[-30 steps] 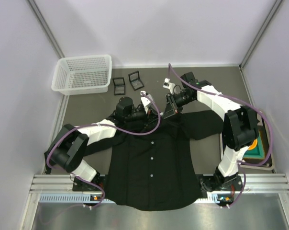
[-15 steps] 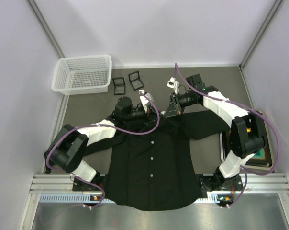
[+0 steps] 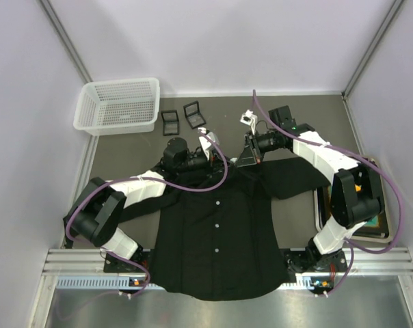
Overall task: Pin the brooch onto the clothing
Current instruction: Pin the brooch to the clothes.
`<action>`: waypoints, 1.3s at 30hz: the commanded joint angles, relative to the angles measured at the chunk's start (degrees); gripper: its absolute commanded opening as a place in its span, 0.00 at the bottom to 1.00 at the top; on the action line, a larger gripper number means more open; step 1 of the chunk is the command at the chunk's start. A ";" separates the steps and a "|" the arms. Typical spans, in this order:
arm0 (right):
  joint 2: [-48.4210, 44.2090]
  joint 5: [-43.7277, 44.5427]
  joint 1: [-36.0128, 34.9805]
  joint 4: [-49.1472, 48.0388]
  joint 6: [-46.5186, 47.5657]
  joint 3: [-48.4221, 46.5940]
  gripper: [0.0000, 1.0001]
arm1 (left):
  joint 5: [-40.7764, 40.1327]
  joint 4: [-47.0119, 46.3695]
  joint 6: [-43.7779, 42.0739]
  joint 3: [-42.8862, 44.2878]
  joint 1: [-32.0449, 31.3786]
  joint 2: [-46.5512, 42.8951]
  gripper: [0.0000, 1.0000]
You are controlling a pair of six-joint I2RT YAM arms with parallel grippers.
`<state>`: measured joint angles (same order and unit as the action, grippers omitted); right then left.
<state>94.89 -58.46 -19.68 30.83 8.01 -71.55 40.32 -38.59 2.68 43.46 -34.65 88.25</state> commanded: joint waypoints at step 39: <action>-9.55 -7.11 1.31 -2.35 26.35 6.69 0.42 | 13.74 -7.29 8.66 0.66 0.11 0.52 0.00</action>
<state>87.13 -63.48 -17.63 30.92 31.57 -64.90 50.15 -42.48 9.63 42.83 -34.20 88.66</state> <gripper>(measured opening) 0.407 0.027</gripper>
